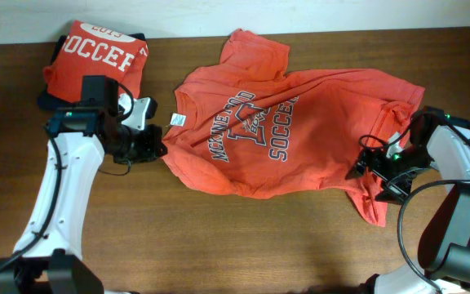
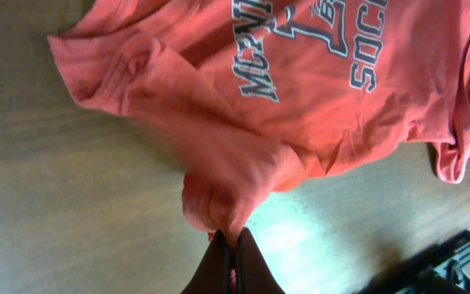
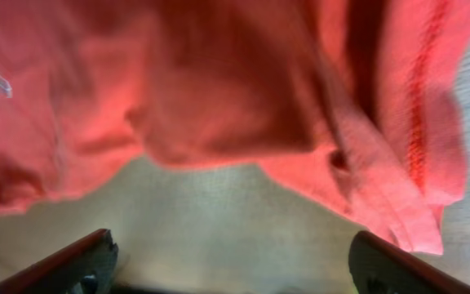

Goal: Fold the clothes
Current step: 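Pull the shirt's left side leftward with the left gripper while right holds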

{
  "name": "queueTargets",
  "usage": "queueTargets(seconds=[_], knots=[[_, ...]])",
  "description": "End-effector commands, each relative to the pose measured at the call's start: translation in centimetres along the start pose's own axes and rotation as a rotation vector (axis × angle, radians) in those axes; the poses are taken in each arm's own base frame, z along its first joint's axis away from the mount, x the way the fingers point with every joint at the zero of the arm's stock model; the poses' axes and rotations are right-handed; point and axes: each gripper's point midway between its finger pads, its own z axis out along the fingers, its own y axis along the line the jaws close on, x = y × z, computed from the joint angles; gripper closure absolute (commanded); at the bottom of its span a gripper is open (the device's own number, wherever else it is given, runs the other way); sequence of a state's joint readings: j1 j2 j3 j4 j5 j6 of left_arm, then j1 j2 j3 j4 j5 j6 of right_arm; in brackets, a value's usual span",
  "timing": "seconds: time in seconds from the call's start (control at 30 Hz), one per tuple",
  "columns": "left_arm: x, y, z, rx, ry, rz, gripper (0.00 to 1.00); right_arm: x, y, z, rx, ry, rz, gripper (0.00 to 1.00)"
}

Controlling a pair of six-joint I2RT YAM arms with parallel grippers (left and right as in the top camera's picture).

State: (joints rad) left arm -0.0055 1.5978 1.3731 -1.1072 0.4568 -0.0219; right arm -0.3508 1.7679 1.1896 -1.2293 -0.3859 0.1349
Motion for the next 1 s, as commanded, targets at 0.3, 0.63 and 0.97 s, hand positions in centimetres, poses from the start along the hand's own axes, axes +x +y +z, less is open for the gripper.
queueTargets(seconds=[0.3,0.63,0.97], knots=[[0.2,-0.8,-1.5,0.01,-0.027,-0.004,0.99,1.7,-5.7,-1.1,0.248,0.025,0.231,0.4],[0.2,-0.7,-1.5,-0.001,-0.027,-0.004,0.99,1.7,-7.7,0.1,0.331,0.008,0.226,0.4],[0.0,-0.6,-1.5,-0.006,-0.033,-0.001,0.99,2.9,-9.0,3.5,0.325,0.018,0.293,0.4]])
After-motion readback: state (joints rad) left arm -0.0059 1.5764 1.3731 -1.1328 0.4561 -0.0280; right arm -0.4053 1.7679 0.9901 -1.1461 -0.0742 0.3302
